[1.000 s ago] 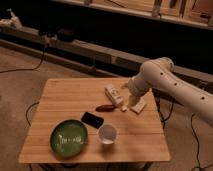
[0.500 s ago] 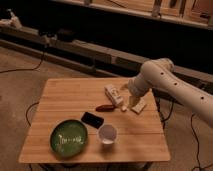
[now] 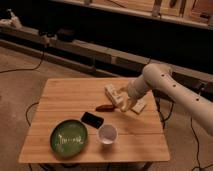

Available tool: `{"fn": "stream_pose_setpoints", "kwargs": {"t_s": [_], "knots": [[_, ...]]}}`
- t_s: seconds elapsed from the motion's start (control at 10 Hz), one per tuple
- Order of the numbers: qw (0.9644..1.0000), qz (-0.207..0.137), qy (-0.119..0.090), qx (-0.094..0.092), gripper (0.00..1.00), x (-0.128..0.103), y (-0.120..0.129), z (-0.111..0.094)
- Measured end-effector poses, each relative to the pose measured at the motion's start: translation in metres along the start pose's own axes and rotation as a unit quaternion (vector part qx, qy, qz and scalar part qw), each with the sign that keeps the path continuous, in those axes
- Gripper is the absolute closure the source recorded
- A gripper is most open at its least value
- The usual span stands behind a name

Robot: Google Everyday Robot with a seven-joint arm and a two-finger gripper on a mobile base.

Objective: Place the pepper in the ceramic cup

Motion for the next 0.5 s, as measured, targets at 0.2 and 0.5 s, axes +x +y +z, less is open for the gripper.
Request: {"fn": "stream_pose_setpoints", "kwargs": {"t_s": [0.2,0.5], "knots": [[0.9999,0.002,-0.002,-0.017,0.35,0.019,-0.001,0.015],[0.9994,-0.014,-0.011,-0.029,0.35,0.031,-0.015,0.039]]}}
